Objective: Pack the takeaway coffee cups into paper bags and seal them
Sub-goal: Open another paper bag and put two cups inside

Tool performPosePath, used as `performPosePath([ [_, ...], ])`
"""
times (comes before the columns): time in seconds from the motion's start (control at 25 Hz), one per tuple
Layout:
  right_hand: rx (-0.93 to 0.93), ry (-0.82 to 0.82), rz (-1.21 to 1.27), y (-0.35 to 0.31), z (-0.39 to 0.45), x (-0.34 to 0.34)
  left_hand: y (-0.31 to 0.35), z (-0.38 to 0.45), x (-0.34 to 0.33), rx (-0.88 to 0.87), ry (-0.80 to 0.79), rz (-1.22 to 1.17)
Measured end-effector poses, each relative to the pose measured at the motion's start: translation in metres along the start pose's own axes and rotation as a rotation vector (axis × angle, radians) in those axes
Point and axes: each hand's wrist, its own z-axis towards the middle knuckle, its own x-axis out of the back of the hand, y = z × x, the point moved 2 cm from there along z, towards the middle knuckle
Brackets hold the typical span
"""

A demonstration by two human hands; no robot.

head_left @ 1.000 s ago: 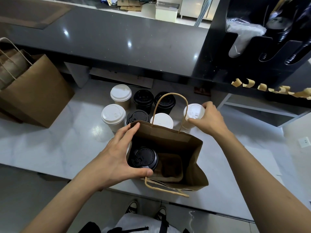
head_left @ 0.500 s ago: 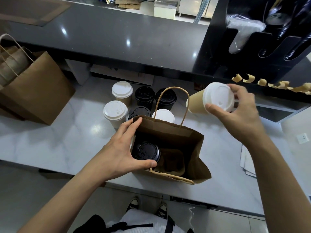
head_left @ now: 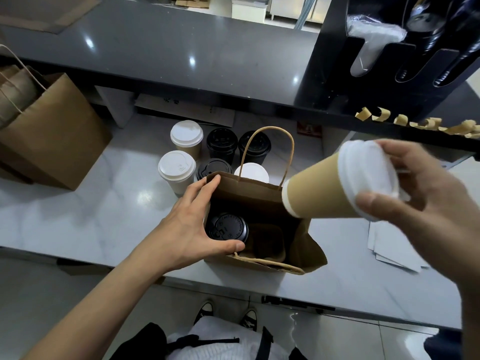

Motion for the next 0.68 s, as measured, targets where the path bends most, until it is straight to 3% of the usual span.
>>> performPosePath([
  [0.44,-0.046,-0.362,-0.340,0.004,-0.005,-0.060,0.001,-0.001,0.001,-0.025,-0.001,0.034],
  [0.68,-0.070,-0.399,-0.398,0.006,0.002,-0.081,0.002,-0.004,0.001,-0.038,-0.004,0.040],
])
